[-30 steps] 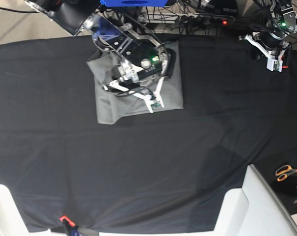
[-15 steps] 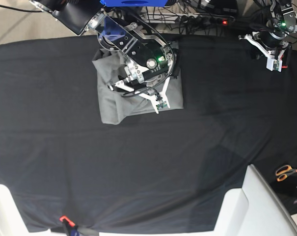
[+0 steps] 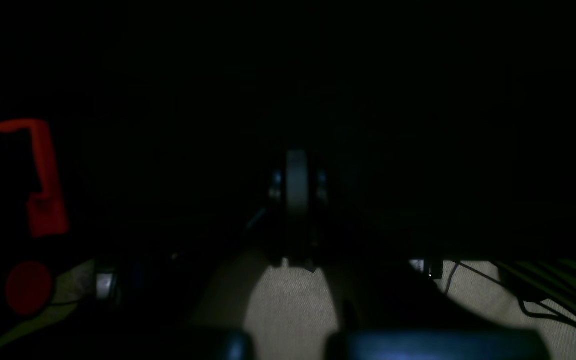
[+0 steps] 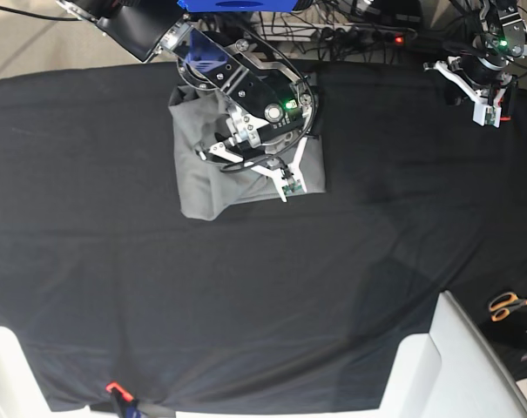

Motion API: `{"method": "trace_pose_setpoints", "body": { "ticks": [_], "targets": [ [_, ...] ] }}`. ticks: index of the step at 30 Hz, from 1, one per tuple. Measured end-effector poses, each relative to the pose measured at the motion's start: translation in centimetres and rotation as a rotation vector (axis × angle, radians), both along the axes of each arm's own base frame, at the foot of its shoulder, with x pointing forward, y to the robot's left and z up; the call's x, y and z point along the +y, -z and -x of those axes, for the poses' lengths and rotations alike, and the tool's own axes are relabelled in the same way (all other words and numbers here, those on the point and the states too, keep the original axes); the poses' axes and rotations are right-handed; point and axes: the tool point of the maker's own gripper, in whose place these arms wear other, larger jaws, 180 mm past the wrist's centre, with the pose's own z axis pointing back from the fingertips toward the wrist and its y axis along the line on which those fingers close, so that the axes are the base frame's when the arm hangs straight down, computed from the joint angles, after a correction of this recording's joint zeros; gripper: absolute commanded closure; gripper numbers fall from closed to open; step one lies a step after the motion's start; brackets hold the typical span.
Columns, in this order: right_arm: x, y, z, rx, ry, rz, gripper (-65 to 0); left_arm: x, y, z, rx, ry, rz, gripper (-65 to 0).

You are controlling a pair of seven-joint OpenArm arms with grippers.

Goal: Fold the T-shirt properly
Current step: 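Press the folded stack down with the right gripper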

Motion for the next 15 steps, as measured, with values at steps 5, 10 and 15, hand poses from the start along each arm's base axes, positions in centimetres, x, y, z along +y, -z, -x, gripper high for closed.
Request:
{"method": "trace_pose_setpoints", "body": {
  "ticks": [5, 10, 15],
  "targets": [
    [0.62, 0.00, 0.29, 0.032, 0.002, -0.038, 0.0, 0.00, 0.00, 0.00, 0.000, 0.000, 0.000, 0.0],
    [0.86, -0.14, -0.12, 0.011, 0.000, -0.053, 0.0, -0.01, 0.00, 0.00, 0.000, 0.000, 0.000, 0.0],
    [0.92, -0.19, -0.27, 0.002, 0.000, -0.057, -0.6, 0.01, 0.10, 0.10, 0.003, -0.002, 0.001, 0.0]
  ]
}}
